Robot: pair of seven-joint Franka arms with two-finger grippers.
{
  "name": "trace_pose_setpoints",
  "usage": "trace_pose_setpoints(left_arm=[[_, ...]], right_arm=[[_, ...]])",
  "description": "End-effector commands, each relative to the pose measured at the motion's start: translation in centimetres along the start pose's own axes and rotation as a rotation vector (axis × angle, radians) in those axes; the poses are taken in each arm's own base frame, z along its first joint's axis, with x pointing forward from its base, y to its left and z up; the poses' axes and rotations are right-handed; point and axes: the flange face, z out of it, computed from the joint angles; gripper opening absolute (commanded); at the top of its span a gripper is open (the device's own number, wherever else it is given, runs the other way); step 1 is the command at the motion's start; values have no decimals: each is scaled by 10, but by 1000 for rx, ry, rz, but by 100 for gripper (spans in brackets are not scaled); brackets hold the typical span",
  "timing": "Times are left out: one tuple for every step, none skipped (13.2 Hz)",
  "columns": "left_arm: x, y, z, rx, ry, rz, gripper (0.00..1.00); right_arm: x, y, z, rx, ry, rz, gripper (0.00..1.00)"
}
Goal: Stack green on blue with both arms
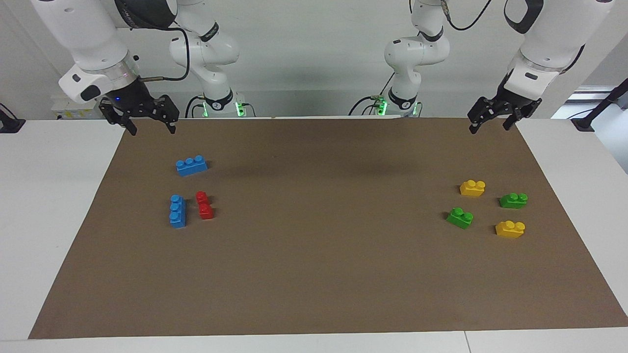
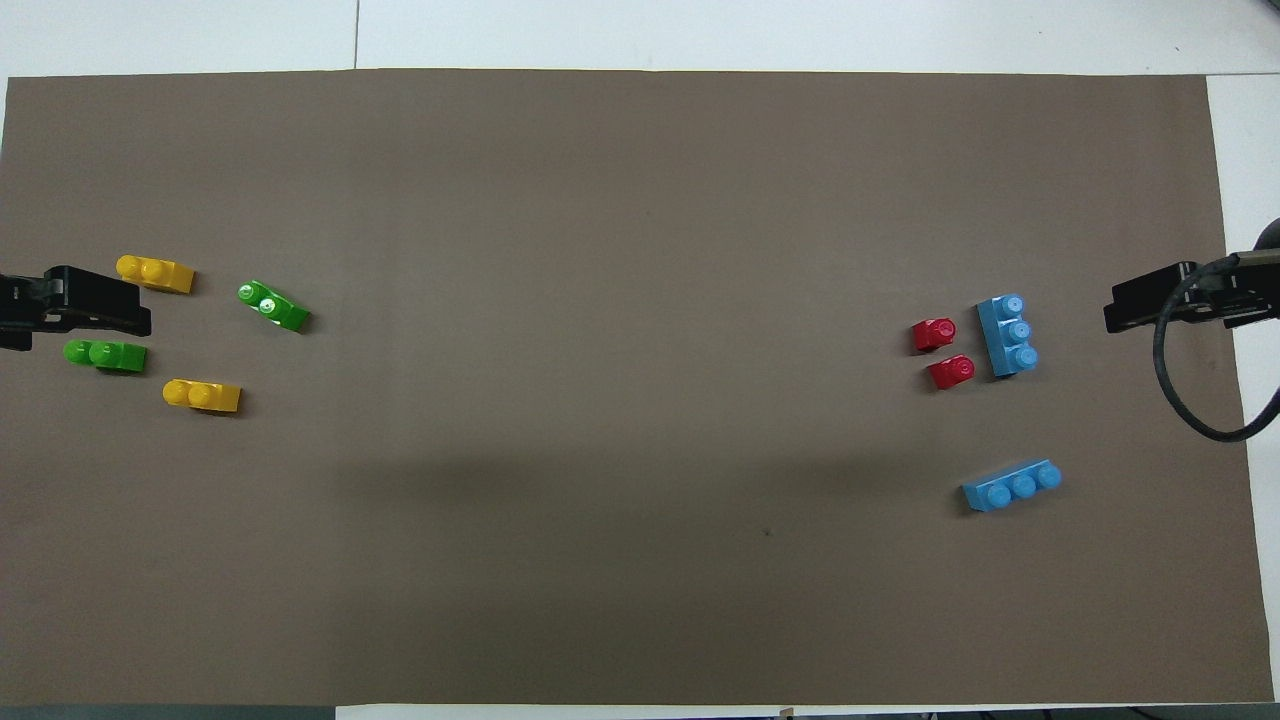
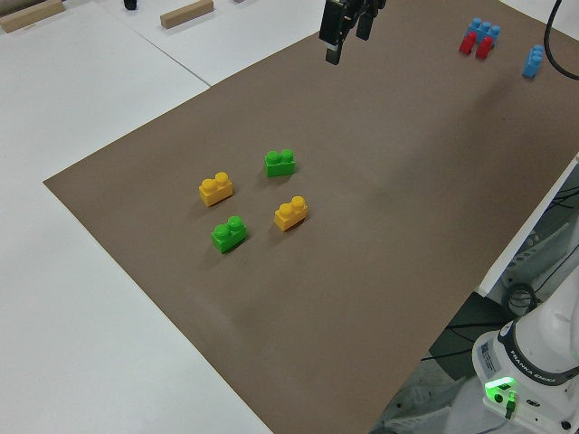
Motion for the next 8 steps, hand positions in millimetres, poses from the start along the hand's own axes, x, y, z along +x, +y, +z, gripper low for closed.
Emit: trace_pose_setpoints(left_arm=[[-5,2,-7,-11,-1,7,100],[-5,2,-7,-11,-1,7,100],[-5,2,-7,-11,-1,7,100],[-5,2,-7,-11,-1,7,100],[-5,2,-7,-11,-1,7,100],[-5,2,-7,-11,-1,8,100],[-5,2,-6,-11,-2,10,100],[-5,2,-6,-11,-2,10,100]], right_arm=[[1,2,1,-19,0,7,100],[0,2,2,-19,-3,8,100],[0,2,3,-20,-5,8,100],[0,2,4,-20,-9,8,100],[-1,2,4,-20,-11,19,100],[-1,1,3,-20,-8,19,100],[-2,-4,3,-13,-11,7,100],[-3,-8,7,-8,-20,-10,100]])
